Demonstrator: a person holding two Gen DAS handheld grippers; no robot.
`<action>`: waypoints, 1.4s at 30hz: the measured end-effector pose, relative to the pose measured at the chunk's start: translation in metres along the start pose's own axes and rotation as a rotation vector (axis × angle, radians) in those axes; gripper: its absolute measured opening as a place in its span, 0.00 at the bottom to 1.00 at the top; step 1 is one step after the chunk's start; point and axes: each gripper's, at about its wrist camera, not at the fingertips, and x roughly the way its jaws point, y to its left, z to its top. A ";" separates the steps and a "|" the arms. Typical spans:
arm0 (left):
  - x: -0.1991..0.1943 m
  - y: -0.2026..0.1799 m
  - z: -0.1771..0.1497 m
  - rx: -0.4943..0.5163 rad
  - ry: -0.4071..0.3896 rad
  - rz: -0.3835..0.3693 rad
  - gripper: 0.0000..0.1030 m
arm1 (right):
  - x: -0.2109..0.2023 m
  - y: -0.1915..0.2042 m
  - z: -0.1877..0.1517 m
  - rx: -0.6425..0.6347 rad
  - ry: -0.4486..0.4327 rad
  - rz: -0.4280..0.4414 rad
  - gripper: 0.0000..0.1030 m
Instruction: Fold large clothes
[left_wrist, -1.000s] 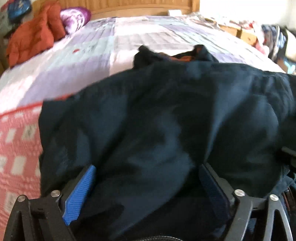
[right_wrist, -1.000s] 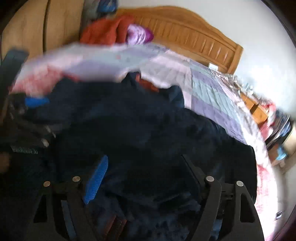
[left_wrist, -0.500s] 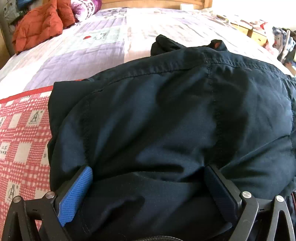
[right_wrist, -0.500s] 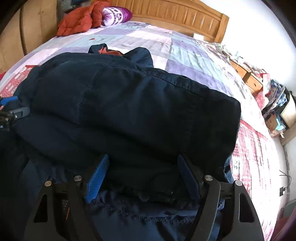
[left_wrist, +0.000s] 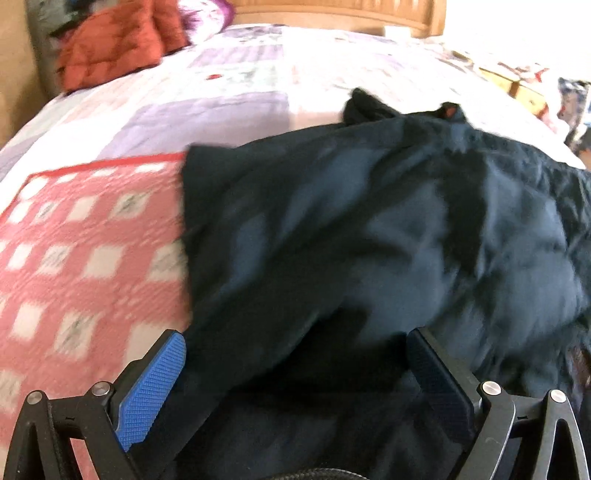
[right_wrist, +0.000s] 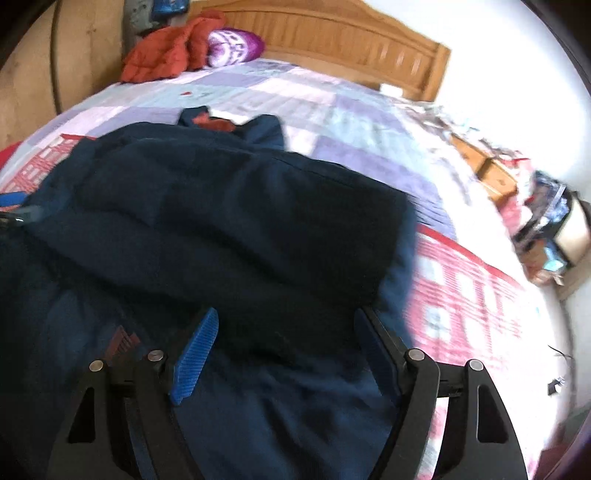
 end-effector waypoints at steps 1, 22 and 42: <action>-0.005 0.002 -0.007 0.000 0.009 0.019 0.96 | -0.006 -0.005 -0.006 0.014 0.007 -0.032 0.77; -0.130 -0.010 -0.220 -0.004 0.267 0.130 0.96 | -0.137 -0.018 -0.207 0.219 0.186 0.036 0.78; -0.213 -0.011 -0.288 -0.085 0.210 0.162 0.96 | -0.226 0.038 -0.296 0.120 0.259 0.077 0.78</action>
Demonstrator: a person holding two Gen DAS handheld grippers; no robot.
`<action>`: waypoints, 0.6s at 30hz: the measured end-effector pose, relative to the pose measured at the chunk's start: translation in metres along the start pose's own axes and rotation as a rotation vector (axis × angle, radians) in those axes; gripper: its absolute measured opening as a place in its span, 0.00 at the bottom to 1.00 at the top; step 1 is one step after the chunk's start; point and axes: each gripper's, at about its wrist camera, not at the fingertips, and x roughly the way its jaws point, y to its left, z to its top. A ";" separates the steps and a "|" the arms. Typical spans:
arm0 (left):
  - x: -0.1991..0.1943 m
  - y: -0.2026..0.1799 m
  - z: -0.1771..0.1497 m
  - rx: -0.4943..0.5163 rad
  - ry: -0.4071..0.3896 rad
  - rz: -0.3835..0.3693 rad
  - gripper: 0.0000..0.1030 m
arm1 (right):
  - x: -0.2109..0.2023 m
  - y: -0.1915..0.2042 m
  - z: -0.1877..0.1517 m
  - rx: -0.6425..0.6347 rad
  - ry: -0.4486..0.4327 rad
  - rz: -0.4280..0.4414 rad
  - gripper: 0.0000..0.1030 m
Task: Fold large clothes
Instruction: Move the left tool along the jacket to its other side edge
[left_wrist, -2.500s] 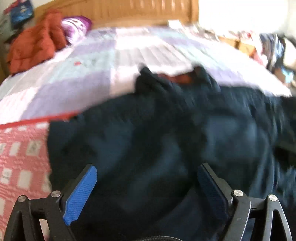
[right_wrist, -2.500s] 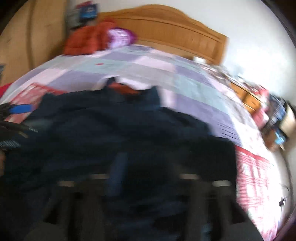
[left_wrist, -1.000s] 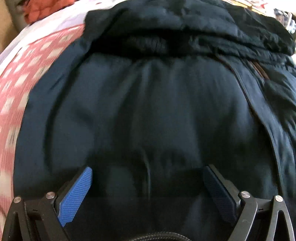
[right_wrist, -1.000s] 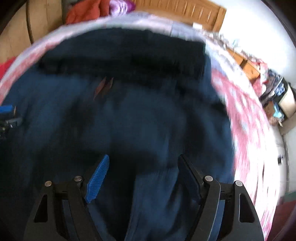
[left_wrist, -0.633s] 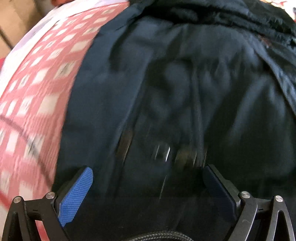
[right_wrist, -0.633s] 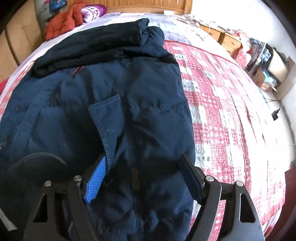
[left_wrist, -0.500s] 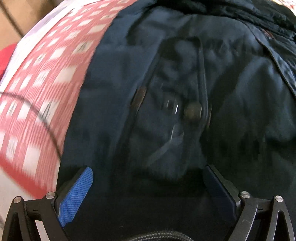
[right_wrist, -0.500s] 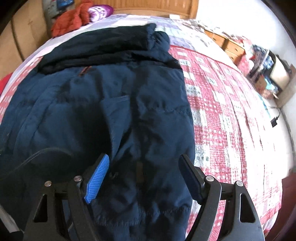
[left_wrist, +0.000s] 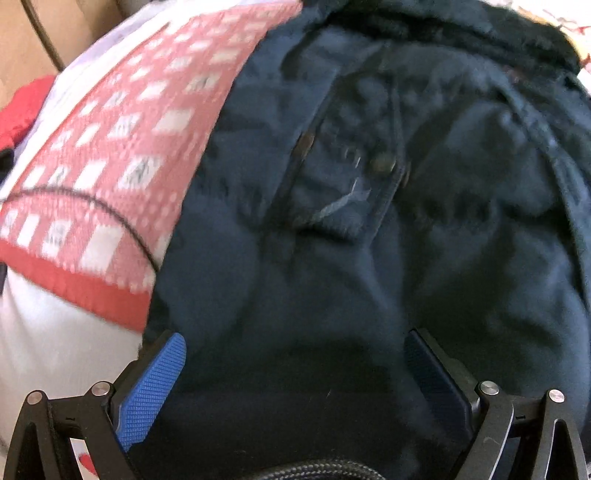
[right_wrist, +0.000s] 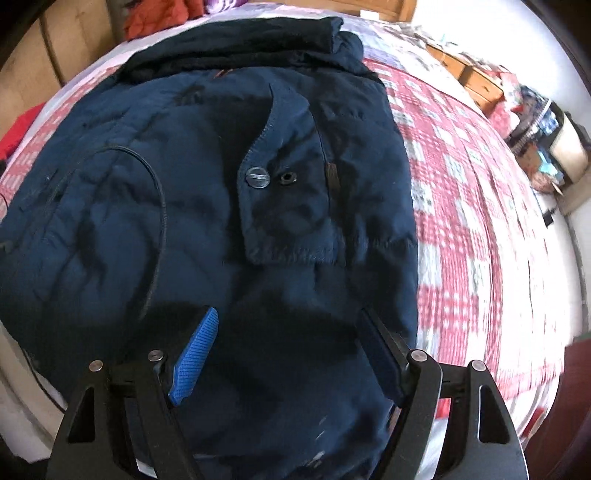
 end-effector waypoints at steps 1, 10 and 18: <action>-0.003 0.000 0.006 0.004 -0.021 -0.008 0.96 | -0.004 0.005 -0.001 -0.002 -0.005 -0.002 0.78; 0.012 -0.023 0.151 -0.006 -0.150 -0.049 0.96 | -0.007 0.031 0.052 -0.054 -0.098 0.042 0.78; 0.085 -0.054 0.277 0.074 -0.160 0.128 0.96 | 0.015 0.003 0.090 -0.056 -0.106 0.066 0.78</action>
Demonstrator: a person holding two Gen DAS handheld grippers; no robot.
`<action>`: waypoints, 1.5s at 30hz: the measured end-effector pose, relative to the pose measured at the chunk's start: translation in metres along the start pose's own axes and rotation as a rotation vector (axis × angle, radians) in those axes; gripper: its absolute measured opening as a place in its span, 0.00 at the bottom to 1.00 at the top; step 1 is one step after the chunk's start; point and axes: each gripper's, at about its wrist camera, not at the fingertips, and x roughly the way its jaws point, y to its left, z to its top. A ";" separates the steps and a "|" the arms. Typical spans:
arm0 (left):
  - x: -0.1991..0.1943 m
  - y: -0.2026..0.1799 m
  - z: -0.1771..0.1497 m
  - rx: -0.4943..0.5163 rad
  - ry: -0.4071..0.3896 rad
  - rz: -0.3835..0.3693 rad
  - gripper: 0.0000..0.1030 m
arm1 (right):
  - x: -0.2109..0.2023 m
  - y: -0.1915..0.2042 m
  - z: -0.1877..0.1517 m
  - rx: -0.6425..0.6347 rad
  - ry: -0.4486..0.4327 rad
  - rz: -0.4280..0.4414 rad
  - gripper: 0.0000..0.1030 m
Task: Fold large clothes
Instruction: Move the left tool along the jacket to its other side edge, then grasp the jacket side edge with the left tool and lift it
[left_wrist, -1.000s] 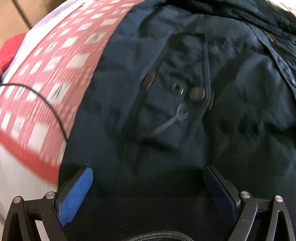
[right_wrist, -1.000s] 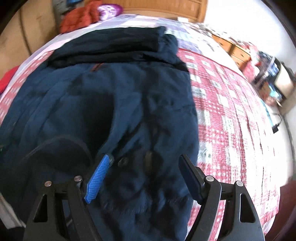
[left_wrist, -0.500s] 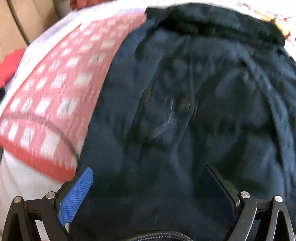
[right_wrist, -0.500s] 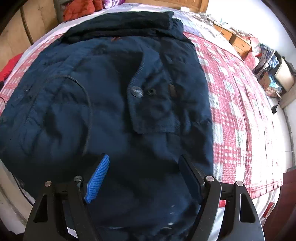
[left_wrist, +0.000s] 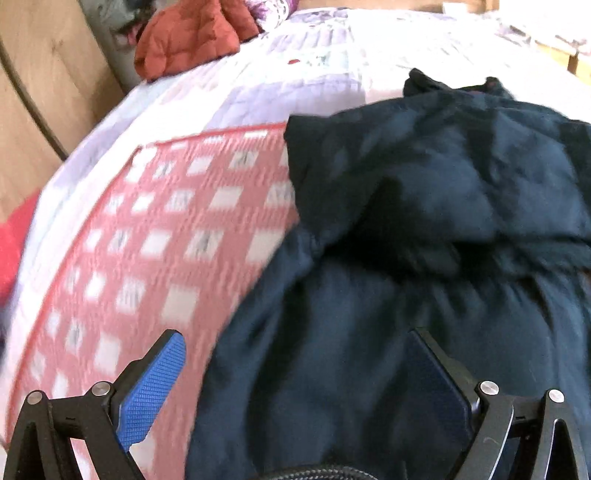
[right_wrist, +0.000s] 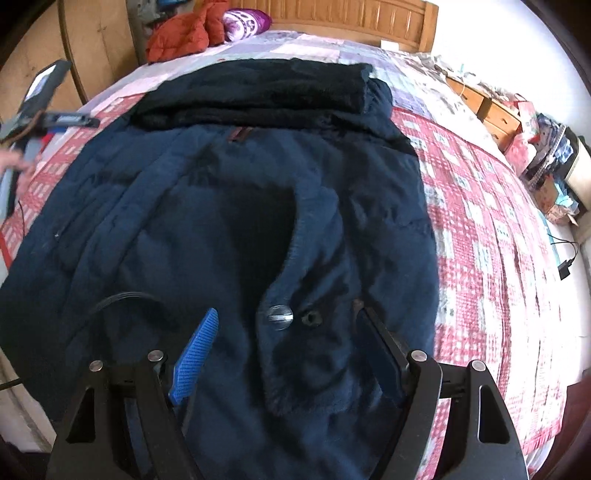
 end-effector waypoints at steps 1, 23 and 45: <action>0.007 -0.005 0.007 0.025 -0.010 0.008 0.96 | 0.003 -0.005 -0.001 0.010 0.009 -0.007 0.78; 0.123 0.063 0.023 -0.029 -0.007 -0.066 0.47 | 0.013 0.003 0.005 0.282 0.021 -0.128 0.78; 0.141 0.011 0.080 -0.021 0.003 -0.237 0.97 | 0.100 0.024 0.248 0.117 -0.210 -0.093 0.78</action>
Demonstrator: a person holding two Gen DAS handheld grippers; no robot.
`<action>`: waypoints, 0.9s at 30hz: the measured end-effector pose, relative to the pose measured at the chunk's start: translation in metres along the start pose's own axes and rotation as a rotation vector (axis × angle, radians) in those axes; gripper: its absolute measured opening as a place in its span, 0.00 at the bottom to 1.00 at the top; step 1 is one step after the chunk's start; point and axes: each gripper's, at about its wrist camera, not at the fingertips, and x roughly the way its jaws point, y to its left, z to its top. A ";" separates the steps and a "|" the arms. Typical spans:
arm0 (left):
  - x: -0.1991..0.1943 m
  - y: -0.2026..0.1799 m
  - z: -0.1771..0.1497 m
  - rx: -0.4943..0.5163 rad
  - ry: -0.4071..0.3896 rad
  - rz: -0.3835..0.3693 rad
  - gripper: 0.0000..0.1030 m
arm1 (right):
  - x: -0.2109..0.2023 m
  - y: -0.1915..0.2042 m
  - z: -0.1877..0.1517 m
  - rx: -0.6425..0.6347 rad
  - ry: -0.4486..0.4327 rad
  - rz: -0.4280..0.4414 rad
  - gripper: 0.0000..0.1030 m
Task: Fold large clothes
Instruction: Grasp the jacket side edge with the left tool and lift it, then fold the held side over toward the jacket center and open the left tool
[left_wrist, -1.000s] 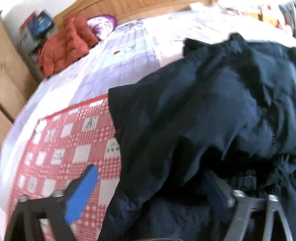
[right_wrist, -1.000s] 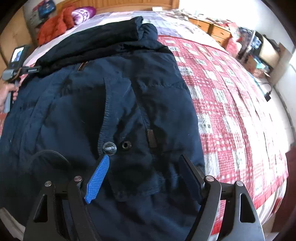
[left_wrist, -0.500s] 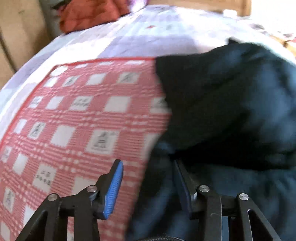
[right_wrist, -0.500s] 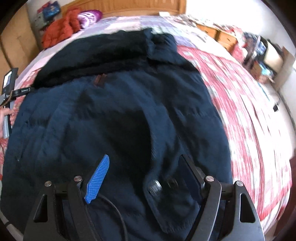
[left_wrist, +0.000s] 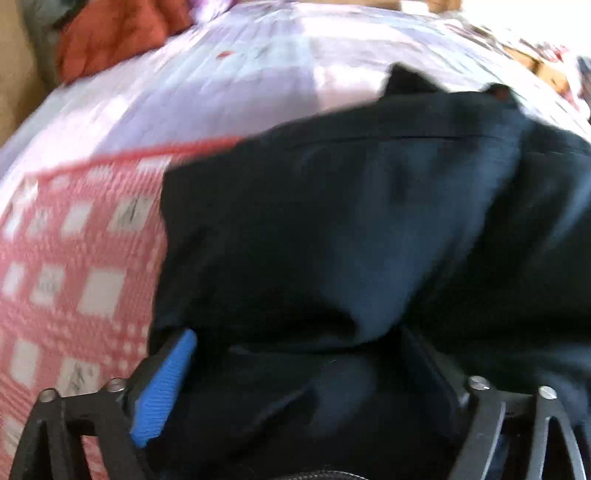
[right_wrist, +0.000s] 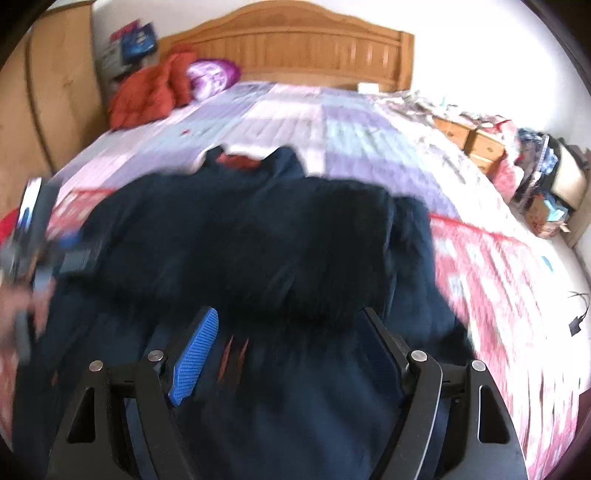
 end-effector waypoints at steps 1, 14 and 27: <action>0.000 0.006 -0.003 -0.025 -0.013 0.011 0.99 | 0.013 -0.006 0.009 0.011 0.000 -0.029 0.78; -0.054 -0.004 -0.027 -0.028 -0.107 0.029 0.97 | 0.093 -0.082 0.029 0.133 0.084 -0.105 0.91; -0.148 -0.027 -0.211 0.057 0.126 0.029 0.97 | -0.073 -0.042 -0.136 -0.102 0.122 -0.011 0.91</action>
